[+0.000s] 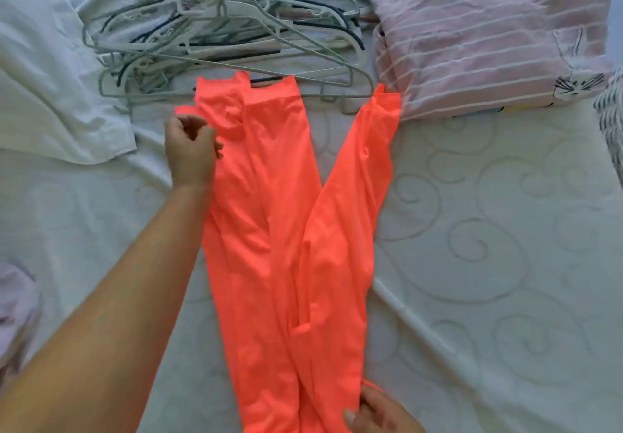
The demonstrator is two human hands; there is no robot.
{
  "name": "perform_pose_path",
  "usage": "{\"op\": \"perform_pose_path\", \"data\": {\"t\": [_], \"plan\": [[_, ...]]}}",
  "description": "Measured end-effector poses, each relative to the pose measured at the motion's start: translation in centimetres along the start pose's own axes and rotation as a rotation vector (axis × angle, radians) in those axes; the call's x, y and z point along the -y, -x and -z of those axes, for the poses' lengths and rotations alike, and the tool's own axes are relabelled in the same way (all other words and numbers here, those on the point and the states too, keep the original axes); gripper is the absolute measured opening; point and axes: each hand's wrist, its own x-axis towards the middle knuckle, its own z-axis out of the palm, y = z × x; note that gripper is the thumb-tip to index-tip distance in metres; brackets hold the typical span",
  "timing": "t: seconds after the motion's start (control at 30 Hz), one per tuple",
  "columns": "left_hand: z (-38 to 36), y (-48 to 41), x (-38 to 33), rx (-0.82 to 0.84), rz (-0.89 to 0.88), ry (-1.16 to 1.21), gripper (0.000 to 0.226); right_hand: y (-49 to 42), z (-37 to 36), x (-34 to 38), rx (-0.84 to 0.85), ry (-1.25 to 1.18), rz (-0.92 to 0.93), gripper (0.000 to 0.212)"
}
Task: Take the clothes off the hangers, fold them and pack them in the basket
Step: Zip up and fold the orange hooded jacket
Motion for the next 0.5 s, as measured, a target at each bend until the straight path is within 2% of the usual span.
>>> {"op": "perform_pose_path", "data": {"t": [0.07, 0.13, 0.17, 0.23, 0.33, 0.43, 0.5], "plan": [[0.3, 5.6, 1.2, 0.194, -0.128, -0.089, 0.019, -0.1, 0.9, 0.6, -0.103, 0.117, -0.061, 0.007], [0.5, 12.1, 3.3, 0.466, -0.176, -0.245, 0.015, -0.7, 3.2, 2.3, -0.421, 0.234, -0.043, 0.021], [0.7, 15.0, 4.3, 0.533, -0.197, -0.322, 0.018, -1.6, 4.7, 3.5, -0.561, 0.283, 0.045, 0.015], [1.2, 19.2, 5.9, 0.568, -0.201, -0.37, 0.037, -4.9, 7.8, 7.7, -0.765, 0.362, 0.179, 0.009], [1.5, 21.7, 6.8, 0.493, -0.133, -0.352, 0.046, -11.3, 12.0, 14.8, -0.99, 0.42, 0.356, 0.049], [1.4, 22.4, 7.0, 0.455, 0.008, -0.313, 0.053, -16.5, 14.6, 20.3, -1.094, 0.438, 0.221, 0.07], [1.2, 22.3, 7.3, 0.463, 0.06, -0.297, 0.058, -18.0, 15.7, 22.1, -1.101, 0.352, 0.112, 0.072]]}}
